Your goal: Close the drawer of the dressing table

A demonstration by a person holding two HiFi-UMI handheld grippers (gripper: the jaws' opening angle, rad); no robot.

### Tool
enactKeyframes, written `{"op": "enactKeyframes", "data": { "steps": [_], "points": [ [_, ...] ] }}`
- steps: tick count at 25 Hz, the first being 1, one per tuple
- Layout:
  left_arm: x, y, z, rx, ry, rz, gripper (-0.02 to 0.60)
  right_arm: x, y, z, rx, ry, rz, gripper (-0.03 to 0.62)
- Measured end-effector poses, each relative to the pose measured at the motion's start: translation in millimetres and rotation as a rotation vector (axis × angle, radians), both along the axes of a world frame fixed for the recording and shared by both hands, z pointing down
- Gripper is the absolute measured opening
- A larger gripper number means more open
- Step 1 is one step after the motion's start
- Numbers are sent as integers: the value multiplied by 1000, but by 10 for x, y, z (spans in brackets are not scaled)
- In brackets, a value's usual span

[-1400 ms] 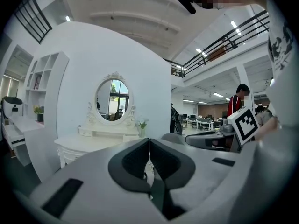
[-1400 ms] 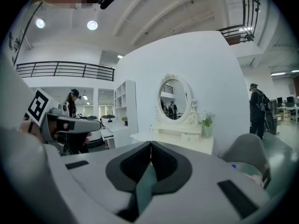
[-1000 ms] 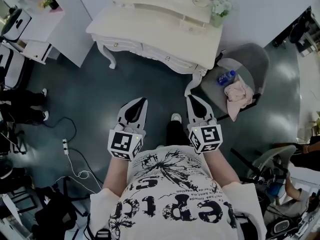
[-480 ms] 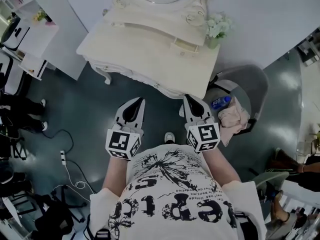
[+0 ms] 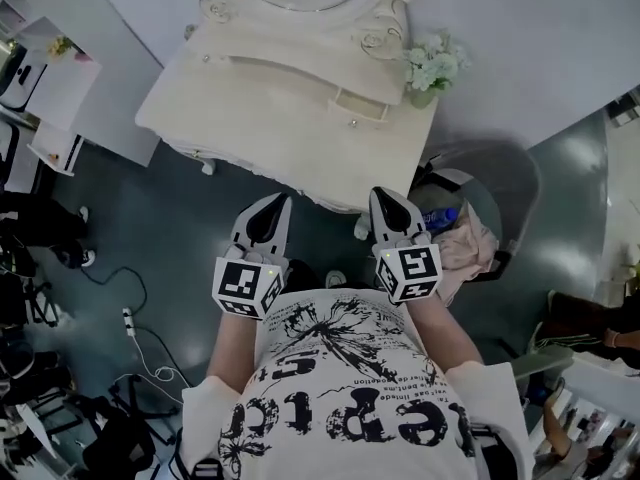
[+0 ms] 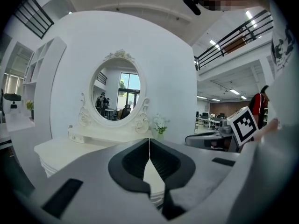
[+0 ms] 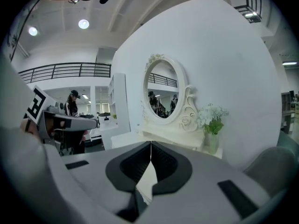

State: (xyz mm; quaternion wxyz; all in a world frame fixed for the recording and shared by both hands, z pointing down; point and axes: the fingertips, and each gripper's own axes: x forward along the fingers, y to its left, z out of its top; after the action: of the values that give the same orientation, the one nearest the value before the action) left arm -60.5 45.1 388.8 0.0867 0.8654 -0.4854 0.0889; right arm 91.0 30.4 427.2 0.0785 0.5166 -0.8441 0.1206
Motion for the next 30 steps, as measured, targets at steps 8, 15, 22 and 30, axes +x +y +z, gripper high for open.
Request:
{"op": "enactKeyframes", "data": {
  "steps": [8, 15, 22, 30],
  "points": [
    [-25, -893, 152, -24, 7, 129, 20, -56, -692, 198, -34, 13, 120, 17],
    [-65, -1878, 55, -17, 15, 333, 20, -92, -1334, 201, -46, 12, 330, 17],
    [-147, -2548, 149, -39, 7, 493, 20, -127, -1740, 337, -66, 2, 523, 17],
    [-152, -2789, 439, -94, 16, 584, 20, -287, -1925, 759, -154, 10, 561, 18]
  ]
}}
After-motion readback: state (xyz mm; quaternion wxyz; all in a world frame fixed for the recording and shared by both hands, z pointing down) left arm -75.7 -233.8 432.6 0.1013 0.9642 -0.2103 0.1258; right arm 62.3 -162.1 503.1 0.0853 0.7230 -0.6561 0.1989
